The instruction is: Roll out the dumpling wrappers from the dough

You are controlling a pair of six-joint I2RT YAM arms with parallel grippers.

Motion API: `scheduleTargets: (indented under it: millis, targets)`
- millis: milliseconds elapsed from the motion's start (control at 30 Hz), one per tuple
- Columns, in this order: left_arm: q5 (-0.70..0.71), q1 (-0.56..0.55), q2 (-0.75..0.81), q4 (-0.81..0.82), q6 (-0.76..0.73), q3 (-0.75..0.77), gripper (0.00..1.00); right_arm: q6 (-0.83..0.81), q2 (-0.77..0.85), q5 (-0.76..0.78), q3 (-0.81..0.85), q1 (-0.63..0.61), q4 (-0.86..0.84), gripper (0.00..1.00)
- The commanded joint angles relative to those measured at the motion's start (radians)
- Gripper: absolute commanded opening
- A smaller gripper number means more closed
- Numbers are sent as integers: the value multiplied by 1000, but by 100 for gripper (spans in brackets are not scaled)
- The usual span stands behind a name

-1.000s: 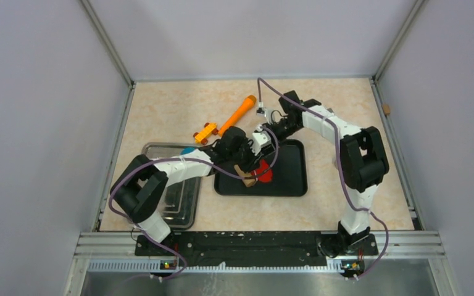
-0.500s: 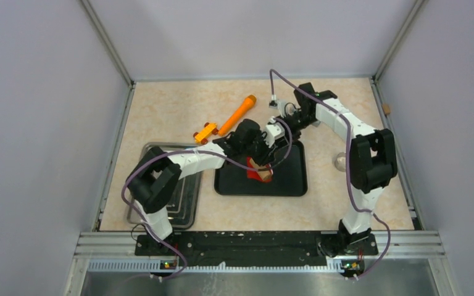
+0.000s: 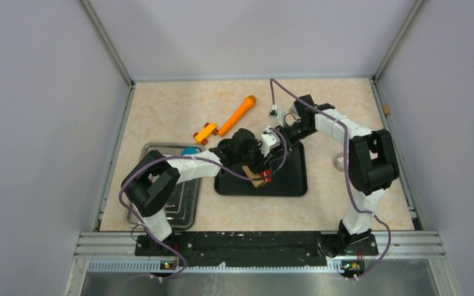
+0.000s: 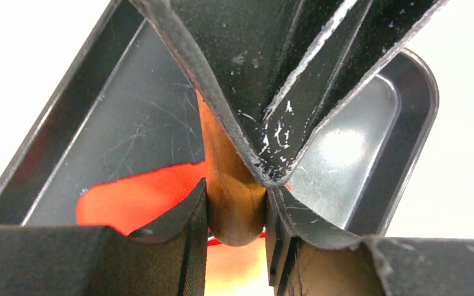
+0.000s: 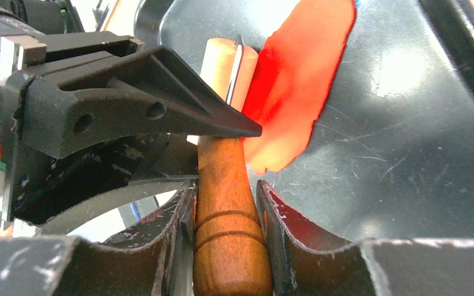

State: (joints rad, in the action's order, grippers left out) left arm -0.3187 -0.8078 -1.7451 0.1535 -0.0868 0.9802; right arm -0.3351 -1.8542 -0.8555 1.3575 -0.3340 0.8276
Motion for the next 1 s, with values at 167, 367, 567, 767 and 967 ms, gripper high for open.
scheduleTargets:
  millis: [167, 367, 567, 767, 967]
  targets:
    - [18, 19, 28, -95, -23, -30, 0, 2, -23, 127, -1, -85, -112, 0]
    - [-102, 61, 105, -95, -106, 92, 0, 157, 21, 28, 200, -16, -42, 0]
    - [-230, 108, -8, -145, -179, 250, 0, 164, 16, 45, 217, 36, -22, 0]
    - [-324, 153, -128, -227, -173, 340, 0, 174, -13, 75, 141, 51, -56, 0]
    - [-282, 160, -159, -202, -199, 282, 0, 179, -18, 125, 53, 50, -125, 0]
